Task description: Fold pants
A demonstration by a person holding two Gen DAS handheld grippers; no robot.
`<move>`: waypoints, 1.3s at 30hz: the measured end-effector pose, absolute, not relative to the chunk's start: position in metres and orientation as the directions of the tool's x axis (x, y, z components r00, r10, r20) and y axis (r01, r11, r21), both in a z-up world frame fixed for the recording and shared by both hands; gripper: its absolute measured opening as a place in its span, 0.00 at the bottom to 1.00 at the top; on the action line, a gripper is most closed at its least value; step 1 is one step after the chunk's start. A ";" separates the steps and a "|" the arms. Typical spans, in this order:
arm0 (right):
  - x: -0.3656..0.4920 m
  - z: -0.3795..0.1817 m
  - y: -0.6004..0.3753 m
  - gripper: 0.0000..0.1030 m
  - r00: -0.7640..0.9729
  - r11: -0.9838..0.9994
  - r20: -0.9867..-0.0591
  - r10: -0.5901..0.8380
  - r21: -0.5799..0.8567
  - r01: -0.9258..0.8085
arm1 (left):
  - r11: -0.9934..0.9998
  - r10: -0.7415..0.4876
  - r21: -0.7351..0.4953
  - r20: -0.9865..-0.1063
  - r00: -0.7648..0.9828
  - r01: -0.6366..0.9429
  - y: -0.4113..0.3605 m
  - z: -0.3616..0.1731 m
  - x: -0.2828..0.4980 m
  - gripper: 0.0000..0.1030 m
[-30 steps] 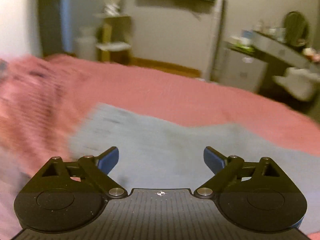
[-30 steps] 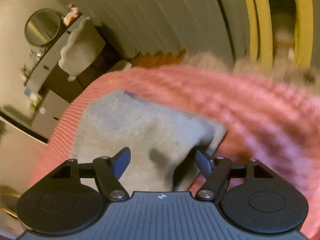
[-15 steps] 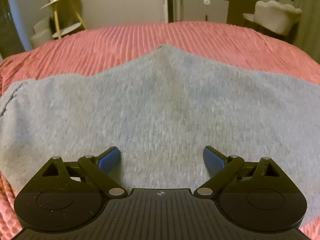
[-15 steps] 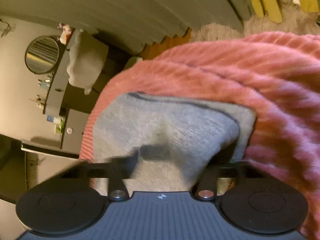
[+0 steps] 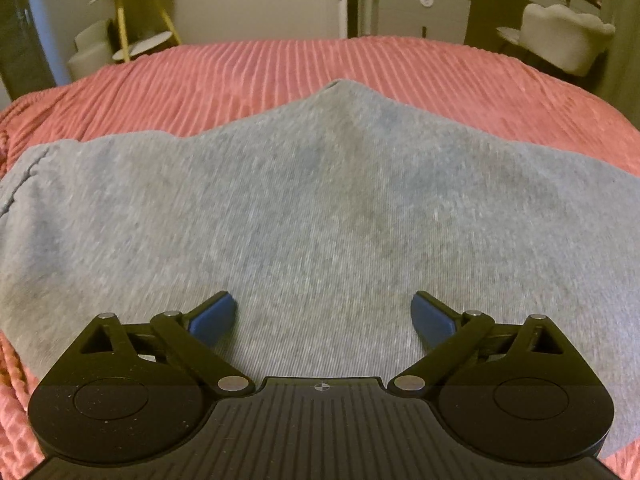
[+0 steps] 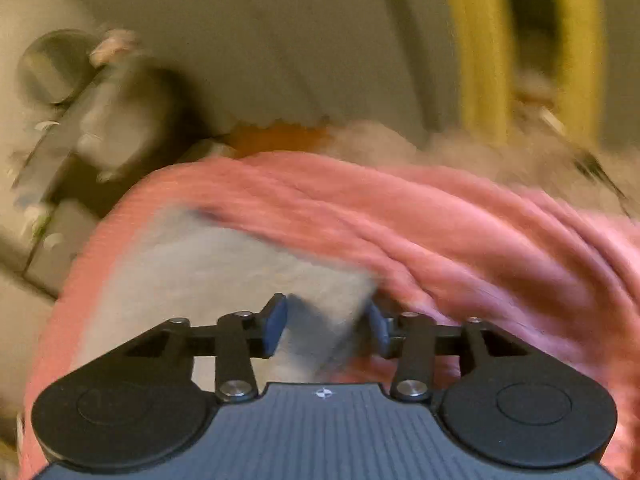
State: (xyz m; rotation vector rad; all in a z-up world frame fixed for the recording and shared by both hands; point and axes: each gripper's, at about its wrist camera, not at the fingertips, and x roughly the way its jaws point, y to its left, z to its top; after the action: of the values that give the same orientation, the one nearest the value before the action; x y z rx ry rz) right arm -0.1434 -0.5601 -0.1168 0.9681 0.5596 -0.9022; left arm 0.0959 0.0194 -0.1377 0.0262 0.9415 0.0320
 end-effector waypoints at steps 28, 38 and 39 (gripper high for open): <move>0.058 -0.121 -0.430 0.95 0.643 0.943 -0.746 -0.173 0.064 0.328 | 0.999 0.040 0.044 -0.802 0.596 -0.008 0.021 -0.144 0.102 1.00; 0.059 -0.115 -0.555 0.95 0.514 0.802 -0.759 -0.399 -0.017 0.598 | 0.999 0.036 0.041 -0.803 0.595 -0.005 0.022 -0.144 0.103 1.00; 0.059 -0.109 -0.556 0.95 0.466 0.763 -0.744 -0.479 -0.090 0.640 | 0.999 0.036 0.040 -0.803 0.595 -0.006 0.022 -0.144 0.103 1.00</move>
State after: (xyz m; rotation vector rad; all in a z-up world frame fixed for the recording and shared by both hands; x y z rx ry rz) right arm 0.0594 -0.5562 -0.1088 0.2132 0.8395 -0.6934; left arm 0.1032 0.0218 -0.1440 0.0348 0.9338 0.0242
